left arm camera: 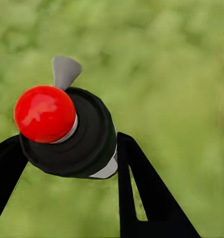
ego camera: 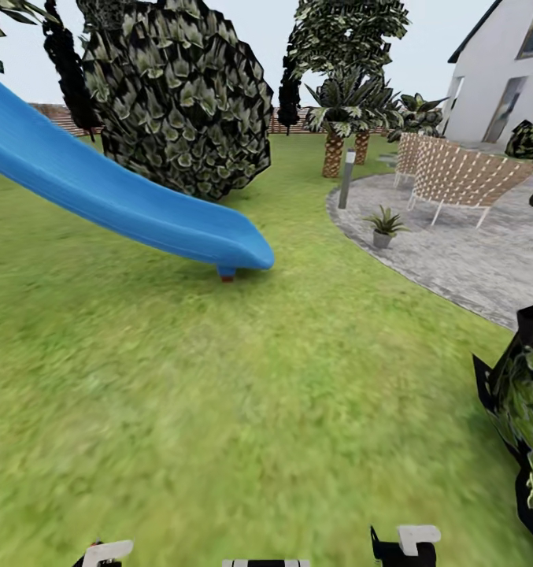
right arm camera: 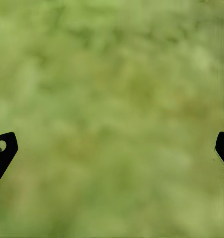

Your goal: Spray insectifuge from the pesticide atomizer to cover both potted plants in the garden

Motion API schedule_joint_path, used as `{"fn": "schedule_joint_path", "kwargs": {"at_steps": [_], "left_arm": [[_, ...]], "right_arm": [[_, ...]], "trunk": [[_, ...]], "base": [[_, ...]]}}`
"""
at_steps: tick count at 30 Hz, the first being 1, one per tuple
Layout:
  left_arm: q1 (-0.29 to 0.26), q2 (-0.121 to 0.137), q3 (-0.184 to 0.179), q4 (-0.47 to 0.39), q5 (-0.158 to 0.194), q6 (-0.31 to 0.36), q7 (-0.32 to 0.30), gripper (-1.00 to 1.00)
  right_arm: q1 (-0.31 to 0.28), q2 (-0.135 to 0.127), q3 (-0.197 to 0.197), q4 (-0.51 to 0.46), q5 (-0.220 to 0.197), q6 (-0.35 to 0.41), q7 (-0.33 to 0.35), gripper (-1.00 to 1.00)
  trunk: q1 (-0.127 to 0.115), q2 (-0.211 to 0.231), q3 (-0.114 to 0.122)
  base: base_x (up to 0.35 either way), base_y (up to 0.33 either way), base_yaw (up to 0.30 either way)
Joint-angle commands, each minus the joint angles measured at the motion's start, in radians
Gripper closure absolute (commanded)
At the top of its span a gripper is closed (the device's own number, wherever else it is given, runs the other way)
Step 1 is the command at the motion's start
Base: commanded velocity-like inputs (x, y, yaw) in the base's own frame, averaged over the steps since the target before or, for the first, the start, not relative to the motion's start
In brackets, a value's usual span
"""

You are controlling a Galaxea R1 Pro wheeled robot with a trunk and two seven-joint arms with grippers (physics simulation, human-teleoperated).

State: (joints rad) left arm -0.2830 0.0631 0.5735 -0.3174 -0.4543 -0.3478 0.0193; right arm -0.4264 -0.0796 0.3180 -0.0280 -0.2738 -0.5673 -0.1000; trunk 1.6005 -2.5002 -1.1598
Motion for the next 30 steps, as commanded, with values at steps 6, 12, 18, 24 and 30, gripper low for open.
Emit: {"fn": "schedule_joint_path", "kwargs": {"at_steps": [6, 12, 18, 24, 30], "left_arm": [[-0.001, 0.000, 0.006, 0.000, -0.011, -0.005, 0.002, 1.00], [-0.001, 0.000, 0.006, 0.000, -0.011, -0.005, 0.002, 1.00], [-0.001, 0.000, 0.006, 0.000, -0.011, -0.005, 0.002, 1.00], [-0.001, 0.000, 0.006, 0.000, -0.011, -0.005, 0.002, 1.00], [-0.001, 0.000, 0.006, 0.000, -0.011, -0.005, 0.002, 1.00]], "right_arm": [[-0.001, 0.000, 0.009, 0.000, -0.005, -0.002, -0.004, -1.00], [-0.001, 0.001, 0.009, 0.000, -0.005, -0.002, -0.004, -1.00], [-0.001, 0.001, 0.009, 0.000, -0.005, -0.002, -0.004, -1.00], [-0.001, 0.001, 0.009, 0.000, -0.005, -0.002, -0.004, -1.00], [-0.001, 0.001, 0.009, 0.000, -0.005, -0.002, -0.004, -1.00]], "trunk": [[0.000, 0.000, -0.001], [0.000, 0.000, -0.001], [0.000, 0.000, -0.001], [0.000, 0.000, -0.001], [0.000, 0.000, -0.001]], "base": [[0.337, 0.073, -0.299], [0.337, 0.071, -0.299], [0.337, 0.055, -0.299], [0.337, 0.005, -0.299], [0.337, 0.000, -0.298]]}}
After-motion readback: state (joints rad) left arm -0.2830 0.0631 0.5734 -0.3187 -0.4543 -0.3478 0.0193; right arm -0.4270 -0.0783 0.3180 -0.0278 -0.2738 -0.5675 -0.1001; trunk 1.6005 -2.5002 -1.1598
